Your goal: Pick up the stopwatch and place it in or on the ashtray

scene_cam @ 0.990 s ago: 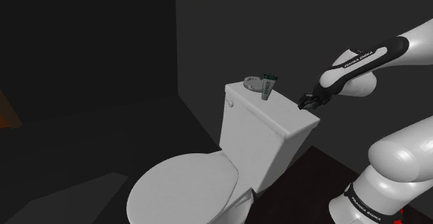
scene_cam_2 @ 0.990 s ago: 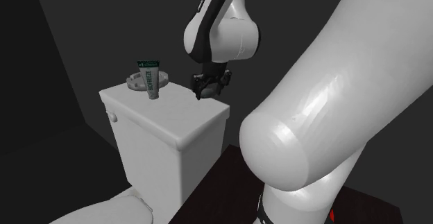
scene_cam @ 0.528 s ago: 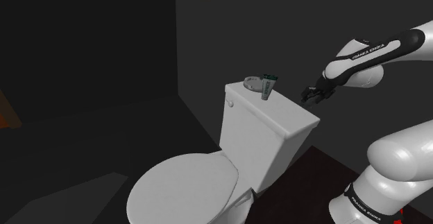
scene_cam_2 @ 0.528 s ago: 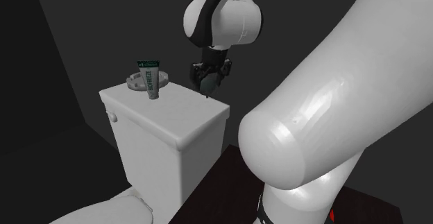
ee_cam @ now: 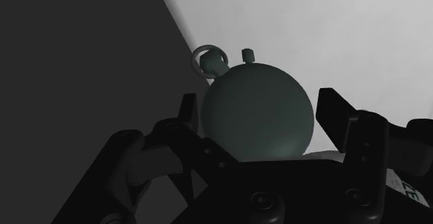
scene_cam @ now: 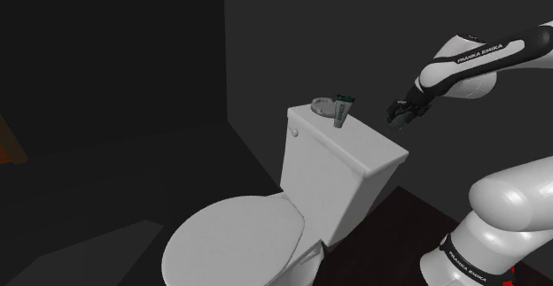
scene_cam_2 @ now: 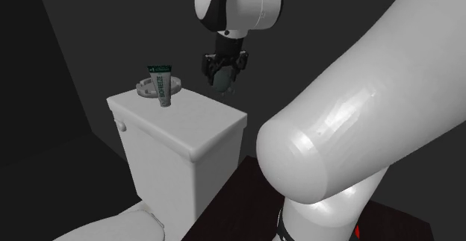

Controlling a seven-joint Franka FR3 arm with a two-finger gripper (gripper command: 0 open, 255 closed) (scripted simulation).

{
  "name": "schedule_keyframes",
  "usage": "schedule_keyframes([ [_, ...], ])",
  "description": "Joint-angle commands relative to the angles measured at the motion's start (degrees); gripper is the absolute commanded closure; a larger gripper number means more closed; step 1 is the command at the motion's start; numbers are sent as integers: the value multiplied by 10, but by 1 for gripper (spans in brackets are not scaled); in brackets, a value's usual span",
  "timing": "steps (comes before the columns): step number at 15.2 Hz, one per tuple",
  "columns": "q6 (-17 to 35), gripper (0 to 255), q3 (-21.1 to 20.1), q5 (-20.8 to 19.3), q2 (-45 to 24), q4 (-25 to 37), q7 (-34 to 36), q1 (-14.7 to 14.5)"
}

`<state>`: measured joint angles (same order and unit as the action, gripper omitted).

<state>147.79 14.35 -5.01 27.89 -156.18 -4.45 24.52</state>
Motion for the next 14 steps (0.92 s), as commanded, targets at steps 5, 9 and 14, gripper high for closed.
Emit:
schedule_keyframes([
  [5, 15, 255, -23, 27, -115, 104, 35, -37],
  [9, 13, 255, -38, 42, -195, 185, 56, -55],
  [14, -5, 255, -54, 54, -293, 299, 80, -70],
])
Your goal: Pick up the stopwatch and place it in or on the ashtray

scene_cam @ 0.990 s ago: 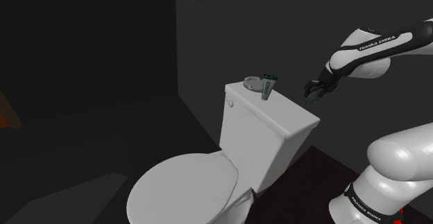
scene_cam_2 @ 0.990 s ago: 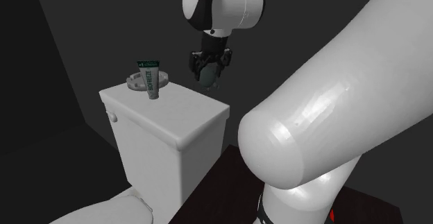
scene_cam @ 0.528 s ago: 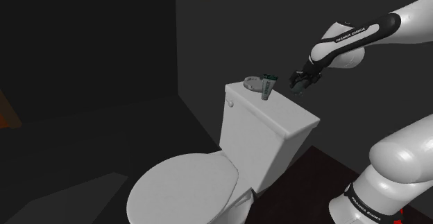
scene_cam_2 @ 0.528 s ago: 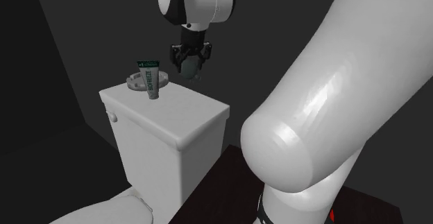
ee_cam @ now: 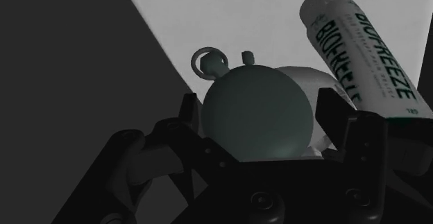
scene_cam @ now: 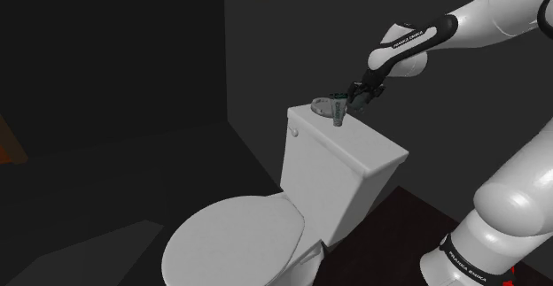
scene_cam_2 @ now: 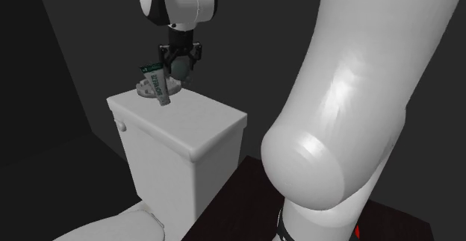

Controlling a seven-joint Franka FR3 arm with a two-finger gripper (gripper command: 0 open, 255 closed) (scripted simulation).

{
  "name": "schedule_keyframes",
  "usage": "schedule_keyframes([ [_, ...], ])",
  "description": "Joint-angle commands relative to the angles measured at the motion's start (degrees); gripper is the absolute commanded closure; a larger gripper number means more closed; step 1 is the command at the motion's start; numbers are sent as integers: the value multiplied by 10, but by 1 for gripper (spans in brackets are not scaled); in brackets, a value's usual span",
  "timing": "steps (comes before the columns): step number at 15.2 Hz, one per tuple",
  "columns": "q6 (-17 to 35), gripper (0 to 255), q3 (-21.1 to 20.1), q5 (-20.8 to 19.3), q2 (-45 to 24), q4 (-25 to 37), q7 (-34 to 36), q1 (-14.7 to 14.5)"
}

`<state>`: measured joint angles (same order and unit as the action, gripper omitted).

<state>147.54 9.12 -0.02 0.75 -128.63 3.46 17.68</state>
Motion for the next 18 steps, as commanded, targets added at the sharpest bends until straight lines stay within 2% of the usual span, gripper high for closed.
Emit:
schedule_keyframes([
  [1, -7, 255, -4, 6, -40, 47, 5, -4],
  [10, -79, 255, -21, 14, -216, 292, 42, -22],
  [18, -27, 255, -23, 18, -243, 268, 40, -20],
])
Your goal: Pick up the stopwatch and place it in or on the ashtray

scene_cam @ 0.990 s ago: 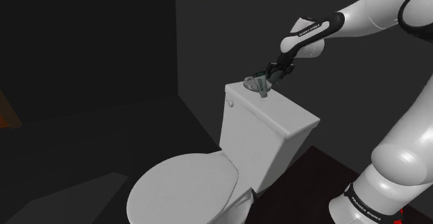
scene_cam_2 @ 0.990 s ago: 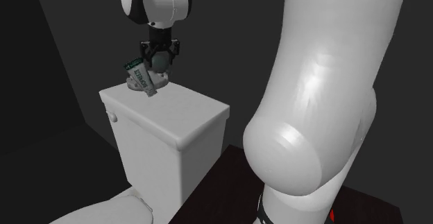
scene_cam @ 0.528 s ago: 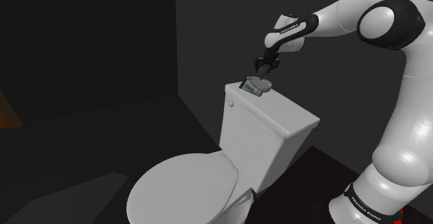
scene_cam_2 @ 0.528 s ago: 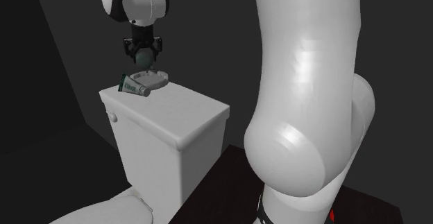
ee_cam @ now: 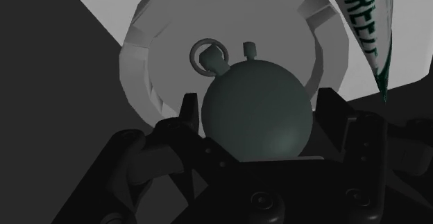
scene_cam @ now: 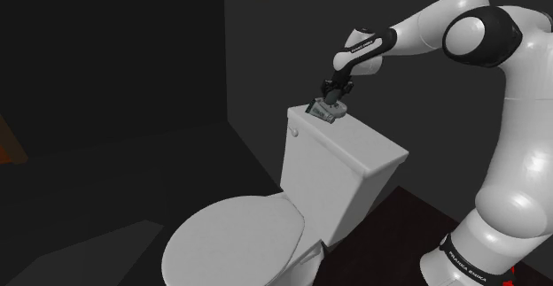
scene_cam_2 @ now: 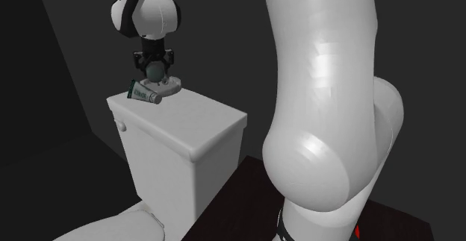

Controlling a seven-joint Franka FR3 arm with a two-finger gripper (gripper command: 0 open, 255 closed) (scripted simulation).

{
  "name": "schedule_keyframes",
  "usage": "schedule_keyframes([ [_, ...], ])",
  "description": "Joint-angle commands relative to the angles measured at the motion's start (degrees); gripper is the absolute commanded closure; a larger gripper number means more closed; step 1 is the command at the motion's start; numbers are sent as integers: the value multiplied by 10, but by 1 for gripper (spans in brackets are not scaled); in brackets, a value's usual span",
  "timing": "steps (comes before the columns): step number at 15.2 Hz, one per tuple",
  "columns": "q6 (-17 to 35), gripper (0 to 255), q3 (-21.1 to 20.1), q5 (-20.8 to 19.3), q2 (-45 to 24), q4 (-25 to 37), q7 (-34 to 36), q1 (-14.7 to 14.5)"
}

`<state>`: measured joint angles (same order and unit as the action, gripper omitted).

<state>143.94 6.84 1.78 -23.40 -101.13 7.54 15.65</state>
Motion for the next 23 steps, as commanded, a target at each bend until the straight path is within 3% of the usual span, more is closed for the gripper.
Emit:
schedule_keyframes([
  [1, 15, 255, -1, 1, -5, -9, -1, 0],
  [5, 43, 255, -2, 4, -24, -19, -2, 2],
  [13, 43, 255, -2, 4, -24, -19, -2, 2],
  [14, 44, 0, -3, 4, -24, -20, -3, 2],
  [19, 43, 0, -2, 4, -24, -19, -2, 2],
  [23, 2, 0, 3, -6, 39, -41, 4, -5],
])
